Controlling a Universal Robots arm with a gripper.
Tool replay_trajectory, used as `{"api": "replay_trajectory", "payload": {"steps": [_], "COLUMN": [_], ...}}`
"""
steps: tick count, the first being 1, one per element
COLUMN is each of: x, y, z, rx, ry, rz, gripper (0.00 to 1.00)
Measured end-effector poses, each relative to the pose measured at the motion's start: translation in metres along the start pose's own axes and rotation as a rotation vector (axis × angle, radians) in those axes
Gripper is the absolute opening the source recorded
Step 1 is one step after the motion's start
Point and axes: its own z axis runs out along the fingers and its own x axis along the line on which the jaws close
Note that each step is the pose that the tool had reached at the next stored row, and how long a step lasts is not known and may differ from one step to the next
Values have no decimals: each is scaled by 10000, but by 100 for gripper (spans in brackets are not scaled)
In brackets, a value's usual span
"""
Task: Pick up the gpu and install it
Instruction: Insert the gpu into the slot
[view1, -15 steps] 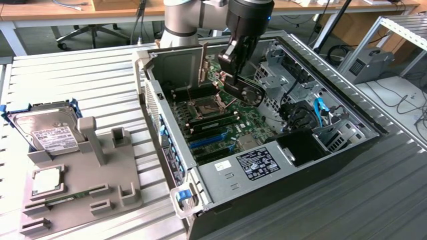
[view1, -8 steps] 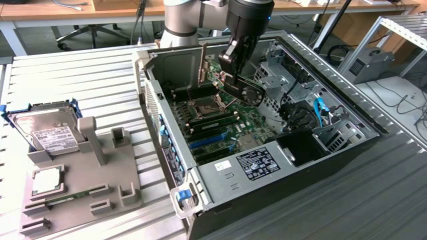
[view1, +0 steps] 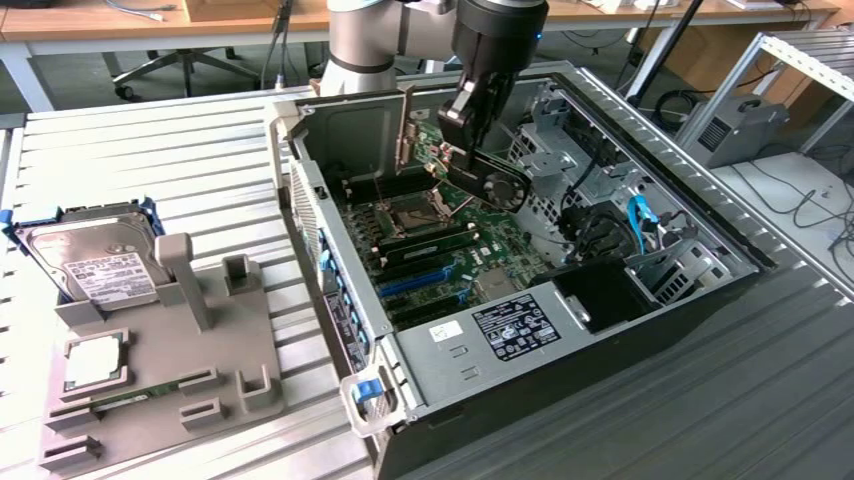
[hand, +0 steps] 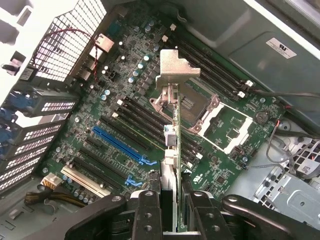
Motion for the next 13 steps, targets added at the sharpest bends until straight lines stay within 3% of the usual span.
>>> {"api": "replay_trajectory", "payload": {"steps": [13], "x": [0], "y": [0], "z": [0], "rx": [-4], "ry": [-8], "rz": [-253], "gripper": [26]}}
